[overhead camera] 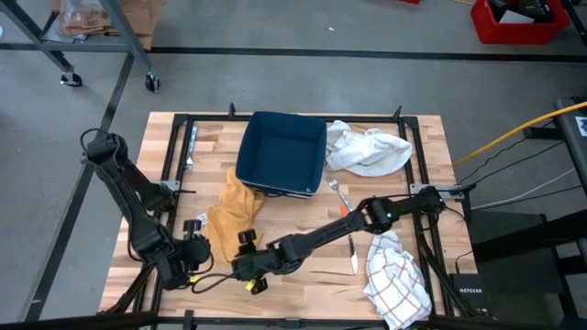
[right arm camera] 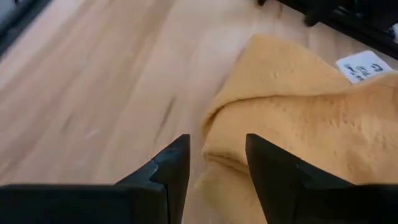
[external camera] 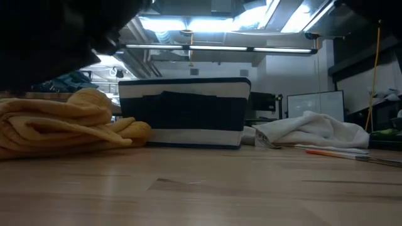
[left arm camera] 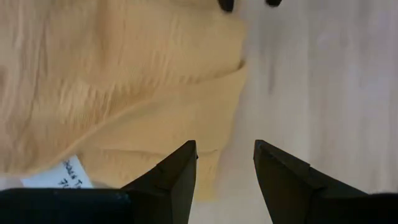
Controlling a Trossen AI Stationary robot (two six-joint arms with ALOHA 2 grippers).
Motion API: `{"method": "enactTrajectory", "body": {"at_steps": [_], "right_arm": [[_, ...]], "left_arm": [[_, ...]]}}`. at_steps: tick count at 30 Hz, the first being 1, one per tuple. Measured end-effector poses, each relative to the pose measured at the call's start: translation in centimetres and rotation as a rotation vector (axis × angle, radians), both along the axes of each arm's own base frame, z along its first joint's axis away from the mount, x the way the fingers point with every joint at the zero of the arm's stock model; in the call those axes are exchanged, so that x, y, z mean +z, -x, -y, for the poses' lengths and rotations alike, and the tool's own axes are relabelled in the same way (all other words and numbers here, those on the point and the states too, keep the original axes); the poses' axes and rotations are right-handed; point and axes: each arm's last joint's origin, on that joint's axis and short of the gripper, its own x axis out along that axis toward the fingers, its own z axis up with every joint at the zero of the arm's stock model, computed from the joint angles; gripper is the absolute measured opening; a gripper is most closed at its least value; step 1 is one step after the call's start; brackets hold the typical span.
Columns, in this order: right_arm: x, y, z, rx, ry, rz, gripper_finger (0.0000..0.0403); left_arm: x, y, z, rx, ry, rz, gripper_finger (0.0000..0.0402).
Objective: Fold towel
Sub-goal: Fold the yellow towel
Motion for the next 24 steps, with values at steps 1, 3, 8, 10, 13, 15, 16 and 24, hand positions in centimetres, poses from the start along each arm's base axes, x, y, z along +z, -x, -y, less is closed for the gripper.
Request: {"method": "enactTrajectory", "body": {"at_steps": [1,3,8,10,13,15,16,24], "right_arm": [[-0.2,-0.1,0.1,-0.01,0.008,0.001,0.0158],[-0.7,-0.2,0.1,-0.017,0.014,0.004,0.0158],[-1.7,-0.3,0.0,-0.015,0.018,-0.008,0.0158],[-2.2,-0.5,0.0,-0.015,0.017,-0.007,0.0158],[-2.9,-0.5,0.0,-0.015,0.02,-0.015,0.0158],[-3.2,-0.6,0.0,-0.016,0.022,-0.019,0.0158],[-3.5,-0.6,0.0,-0.017,0.022,-0.02,0.0158],[-5.2,-0.8,0.0,-0.024,0.03,-0.036,0.0158]], "left_arm": [[-0.4,0.1,-0.2,0.007,-0.006,-0.006,0.0153],[-1.3,0.4,-0.6,0.022,-0.022,-0.02,0.0153],[-3.6,0.9,-1.3,0.061,-0.02,-0.028,0.0153],[-4.5,0.9,-1.5,0.046,-0.005,-0.017,0.0153],[-5.6,1.1,-1.7,0.032,0.017,-0.005,0.0153],[-6.2,1.2,-1.8,0.027,0.019,-0.003,0.0153],[-6.5,1.3,-2.0,0.03,0.022,-0.002,0.0153],[-7.7,1.5,-2.2,-0.008,0.037,0.011,0.0153]]}}
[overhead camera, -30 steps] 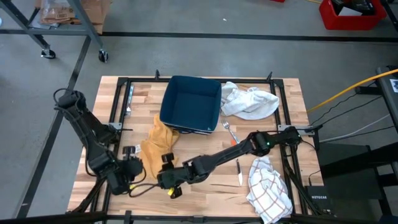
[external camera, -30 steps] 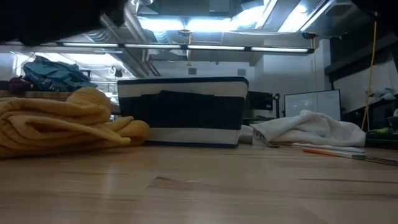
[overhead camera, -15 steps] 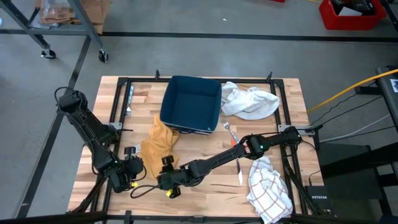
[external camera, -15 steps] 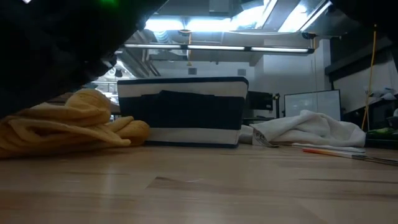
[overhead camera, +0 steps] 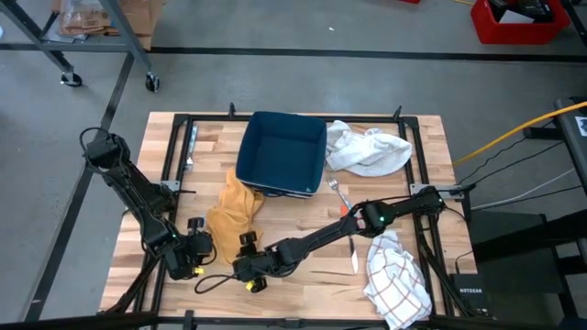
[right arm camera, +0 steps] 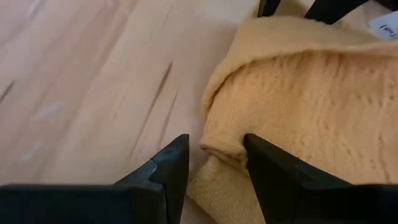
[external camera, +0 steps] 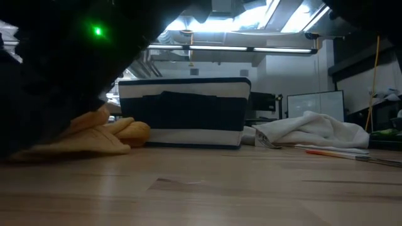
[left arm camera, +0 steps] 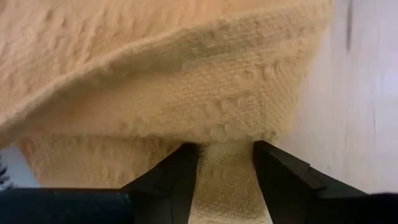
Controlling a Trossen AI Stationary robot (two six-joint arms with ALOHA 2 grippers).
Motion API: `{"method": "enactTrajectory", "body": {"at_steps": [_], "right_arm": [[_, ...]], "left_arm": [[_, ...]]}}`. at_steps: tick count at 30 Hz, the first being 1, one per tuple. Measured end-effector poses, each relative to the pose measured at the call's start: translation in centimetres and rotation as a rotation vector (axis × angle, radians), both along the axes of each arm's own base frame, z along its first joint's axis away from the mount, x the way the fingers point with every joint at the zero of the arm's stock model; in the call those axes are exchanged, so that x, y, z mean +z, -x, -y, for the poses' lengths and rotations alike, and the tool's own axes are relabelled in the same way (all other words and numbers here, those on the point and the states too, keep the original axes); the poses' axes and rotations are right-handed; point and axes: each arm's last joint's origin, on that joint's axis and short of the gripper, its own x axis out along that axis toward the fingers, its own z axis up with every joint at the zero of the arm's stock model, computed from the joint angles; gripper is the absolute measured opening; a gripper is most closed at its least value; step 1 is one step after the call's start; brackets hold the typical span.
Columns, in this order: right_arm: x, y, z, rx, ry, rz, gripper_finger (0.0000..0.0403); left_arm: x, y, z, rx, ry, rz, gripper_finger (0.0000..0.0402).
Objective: Fold towel
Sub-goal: Fold the yellow towel
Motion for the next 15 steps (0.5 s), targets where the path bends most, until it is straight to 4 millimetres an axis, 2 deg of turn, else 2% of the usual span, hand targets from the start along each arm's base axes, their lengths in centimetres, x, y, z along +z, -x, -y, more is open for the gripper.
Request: {"method": "enactTrajectory", "body": {"at_steps": [4,9,12,15], "right_arm": [[-0.22,-0.05,0.09,-0.004,0.003,-0.001,0.0158],[-0.25,-0.21,0.52,-0.027,-0.024,-0.004,0.0149],[-0.31,-0.26,0.65,-0.051,-0.04,-0.001,0.0109],[-0.25,-0.28,0.36,-0.022,-0.076,-0.001,0.0041]], "left_arm": [[-0.48,0.0,-0.01,-0.042,0.006,0.019,0.0153],[-0.73,0.06,-0.1,-0.007,0.025,0.023,0.0146],[-0.73,0.04,-0.06,0.045,0.058,0.022,0.0114],[-0.71,0.03,0.11,0.098,0.117,0.004,0.0059]]}}
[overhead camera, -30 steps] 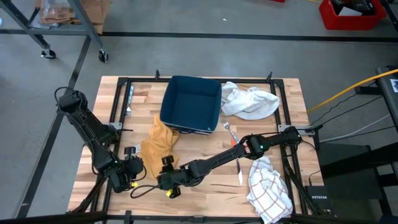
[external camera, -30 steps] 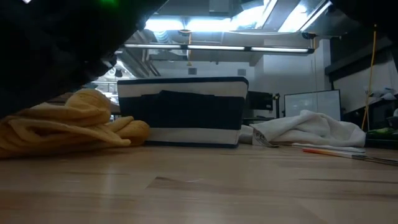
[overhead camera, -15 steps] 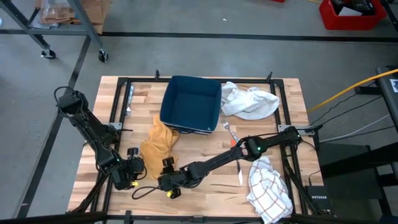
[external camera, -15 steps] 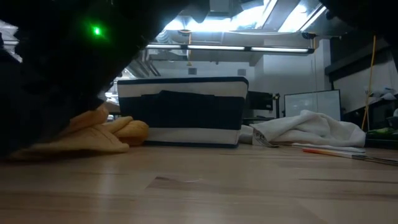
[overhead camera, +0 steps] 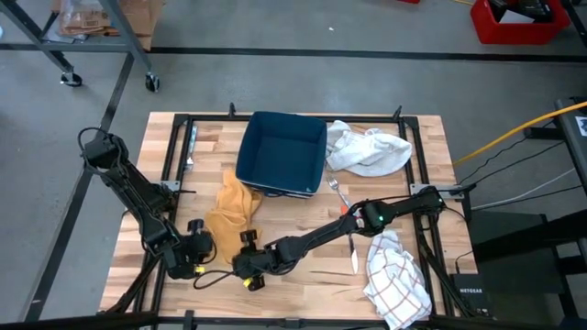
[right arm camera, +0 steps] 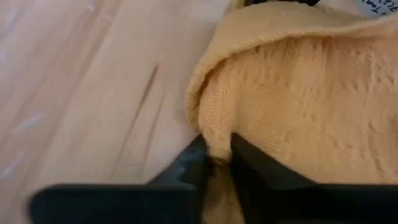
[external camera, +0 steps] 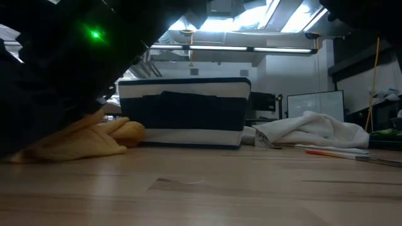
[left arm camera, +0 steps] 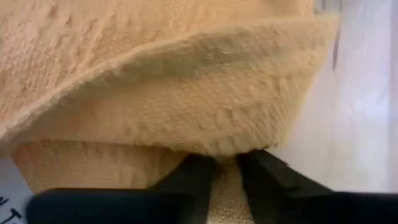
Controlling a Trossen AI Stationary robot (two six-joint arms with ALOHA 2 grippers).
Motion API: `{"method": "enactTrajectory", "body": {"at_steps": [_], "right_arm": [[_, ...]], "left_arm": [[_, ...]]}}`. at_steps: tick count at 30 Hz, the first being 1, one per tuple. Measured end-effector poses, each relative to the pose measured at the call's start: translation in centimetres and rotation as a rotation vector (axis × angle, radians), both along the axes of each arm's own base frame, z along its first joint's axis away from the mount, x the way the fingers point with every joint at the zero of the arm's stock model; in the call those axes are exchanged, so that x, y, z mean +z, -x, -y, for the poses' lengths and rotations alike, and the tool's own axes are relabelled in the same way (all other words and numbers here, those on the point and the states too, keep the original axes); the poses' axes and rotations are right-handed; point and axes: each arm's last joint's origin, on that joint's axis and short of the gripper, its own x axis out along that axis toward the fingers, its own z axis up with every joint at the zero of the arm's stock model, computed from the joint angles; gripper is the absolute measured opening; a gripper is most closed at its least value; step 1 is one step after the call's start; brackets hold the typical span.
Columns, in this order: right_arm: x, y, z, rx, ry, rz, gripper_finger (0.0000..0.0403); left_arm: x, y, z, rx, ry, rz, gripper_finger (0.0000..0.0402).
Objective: Fold towel
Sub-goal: Fold the yellow towel
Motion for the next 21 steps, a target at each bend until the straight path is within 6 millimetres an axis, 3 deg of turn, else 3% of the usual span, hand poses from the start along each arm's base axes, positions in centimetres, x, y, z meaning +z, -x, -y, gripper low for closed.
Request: {"method": "enactTrajectory", "body": {"at_steps": [3,7,12,21], "right_arm": [[0.1,0.2,-0.8,0.03,-0.058,0.0,0.0017],[0.1,0.9,-2.9,0.041,-0.15,-0.003,0.0032],[0.5,1.9,-5.6,0.074,-0.243,-0.004,0.0011],[4.8,4.2,-10.4,0.08,-0.295,0.156,0.0011]], "left_arm": [[0.3,-0.1,0.6,0.018,0.083,-0.021,0.0013],[1.5,-0.3,2.2,-0.015,0.2,-0.029,0.0013],[3.8,-0.2,4.5,-0.029,0.347,-0.016,0.0005],[8.7,-0.2,7.8,-0.075,0.531,0.053,0.0002]]}}
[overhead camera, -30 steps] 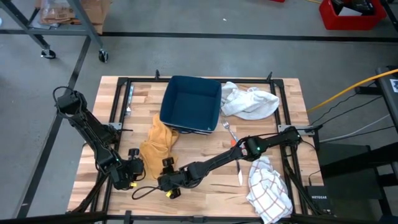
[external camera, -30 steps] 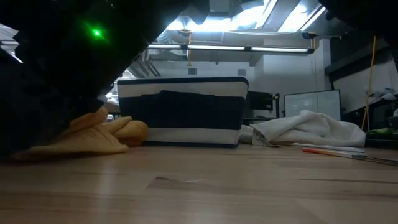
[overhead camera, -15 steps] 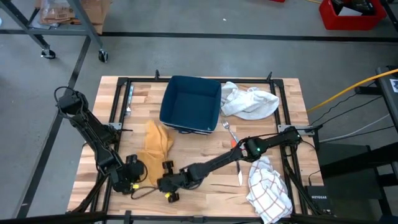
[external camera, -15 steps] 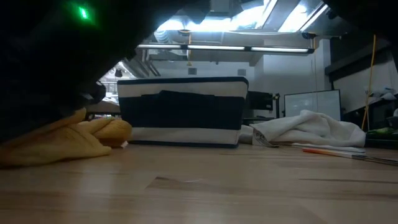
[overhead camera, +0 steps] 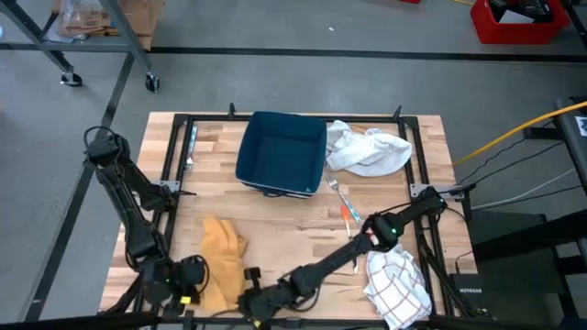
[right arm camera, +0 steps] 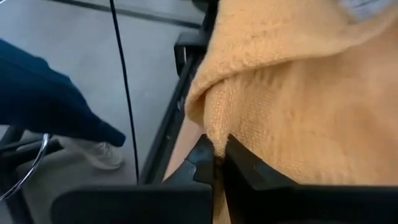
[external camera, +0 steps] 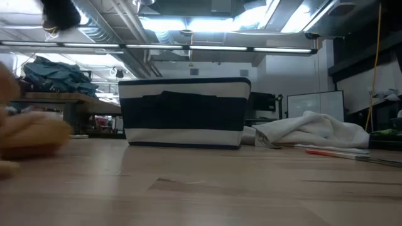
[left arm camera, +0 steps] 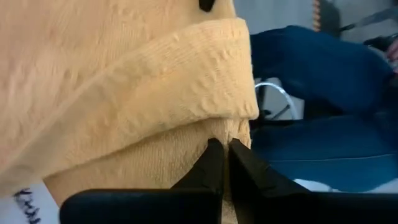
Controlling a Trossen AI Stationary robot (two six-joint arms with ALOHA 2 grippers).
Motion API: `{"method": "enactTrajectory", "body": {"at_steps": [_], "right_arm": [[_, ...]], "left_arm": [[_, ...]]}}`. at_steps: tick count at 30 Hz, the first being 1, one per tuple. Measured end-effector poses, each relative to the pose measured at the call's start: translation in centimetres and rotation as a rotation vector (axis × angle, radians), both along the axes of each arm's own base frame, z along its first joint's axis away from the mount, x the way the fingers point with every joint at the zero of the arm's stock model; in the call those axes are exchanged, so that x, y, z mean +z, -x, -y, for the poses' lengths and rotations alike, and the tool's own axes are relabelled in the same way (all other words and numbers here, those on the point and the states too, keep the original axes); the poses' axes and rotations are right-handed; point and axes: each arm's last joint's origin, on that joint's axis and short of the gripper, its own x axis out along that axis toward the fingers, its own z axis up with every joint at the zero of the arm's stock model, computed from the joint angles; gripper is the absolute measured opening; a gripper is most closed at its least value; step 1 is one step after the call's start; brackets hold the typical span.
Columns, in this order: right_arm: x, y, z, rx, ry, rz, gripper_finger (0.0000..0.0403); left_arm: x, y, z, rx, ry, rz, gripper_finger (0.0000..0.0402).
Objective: Fold towel
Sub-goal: Fold the yellow towel
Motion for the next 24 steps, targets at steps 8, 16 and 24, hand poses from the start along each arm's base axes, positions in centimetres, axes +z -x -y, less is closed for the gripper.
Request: {"method": "enactTrajectory", "body": {"at_steps": [8,16,24], "right_arm": [[5.6,1.6,-0.6,-0.117,0.028,0.124,0.0024],[6.1,0.3,1.9,-0.196,0.032,0.135,0.0015],[6.4,-1.1,4.2,-0.271,-0.021,0.148,0.0021]], "left_arm": [[2.7,-0.2,1.2,-0.01,0.06,0.06,0.0002],[2.7,-0.1,0.6,0.041,0.005,0.064,0.0001],[3.3,0.6,-1.3,0.156,-0.058,0.031,0.0001]]}}
